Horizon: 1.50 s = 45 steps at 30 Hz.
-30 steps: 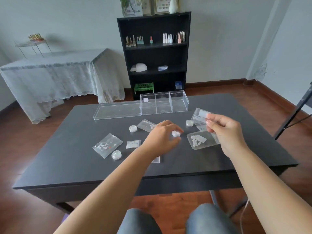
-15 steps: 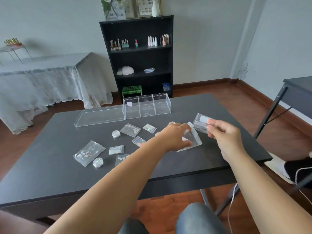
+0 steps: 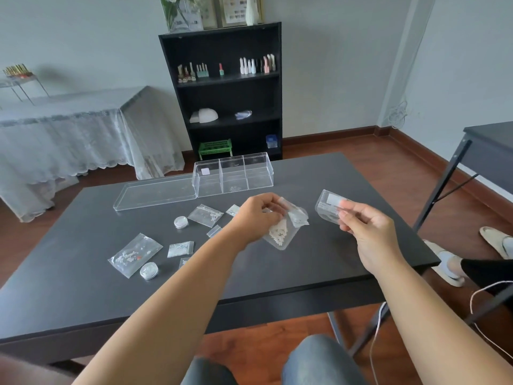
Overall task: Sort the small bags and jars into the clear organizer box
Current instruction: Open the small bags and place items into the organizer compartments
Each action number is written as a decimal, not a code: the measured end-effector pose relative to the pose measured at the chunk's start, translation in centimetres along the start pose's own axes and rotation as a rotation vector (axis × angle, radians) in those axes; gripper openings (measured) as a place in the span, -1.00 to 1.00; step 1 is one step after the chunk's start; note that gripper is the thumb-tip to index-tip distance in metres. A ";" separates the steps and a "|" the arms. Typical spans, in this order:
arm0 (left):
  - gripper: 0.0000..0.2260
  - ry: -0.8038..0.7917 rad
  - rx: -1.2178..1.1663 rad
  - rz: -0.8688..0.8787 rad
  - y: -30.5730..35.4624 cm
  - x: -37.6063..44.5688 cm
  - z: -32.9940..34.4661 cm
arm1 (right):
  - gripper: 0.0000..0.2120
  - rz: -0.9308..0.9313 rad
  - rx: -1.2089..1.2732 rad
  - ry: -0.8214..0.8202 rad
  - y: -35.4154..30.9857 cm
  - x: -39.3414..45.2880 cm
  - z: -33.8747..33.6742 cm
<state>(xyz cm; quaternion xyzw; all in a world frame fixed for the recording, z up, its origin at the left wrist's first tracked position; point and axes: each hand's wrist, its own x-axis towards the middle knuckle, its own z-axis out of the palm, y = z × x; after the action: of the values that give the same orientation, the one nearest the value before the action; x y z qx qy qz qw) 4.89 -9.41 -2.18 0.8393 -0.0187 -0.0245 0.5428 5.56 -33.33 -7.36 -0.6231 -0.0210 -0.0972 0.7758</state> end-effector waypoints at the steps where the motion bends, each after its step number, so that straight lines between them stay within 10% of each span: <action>1: -0.76 0.017 -0.055 -0.012 0.0 -0.1 -0.2 | -0.78 -0.002 0.004 -0.006 0.0 0.0 0.0; 11: -0.63 0.177 0.027 -0.055 -0.3 -0.5 -0.7 | -0.78 0.021 0.003 -0.026 -0.2 0.0 0.7; 19: -0.80 0.183 -0.372 -0.184 -0.9 -0.9 -1.1 | -0.77 0.057 -0.036 -0.076 -0.3 -0.3 2.6; 27: -0.98 0.293 -0.208 -0.013 -2.2 -0.8 -2.7 | -0.74 0.025 -0.213 -0.180 -0.9 0.2 4.9; 38: -0.63 0.548 -0.242 -0.014 -1.8 2.5 -11.3 | -0.68 -0.069 -0.279 -0.277 -3.8 4.4 12.0; 45: -0.68 0.617 0.129 -0.054 -2.1 5.3 -16.3 | -0.74 -0.093 -0.260 -0.308 -4.6 5.9 15.9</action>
<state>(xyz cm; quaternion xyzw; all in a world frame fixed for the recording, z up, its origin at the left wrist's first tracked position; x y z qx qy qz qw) 11.23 5.96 2.43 0.8401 0.1675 0.2181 0.4676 11.90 -19.52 1.54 -0.7237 -0.1553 -0.0384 0.6713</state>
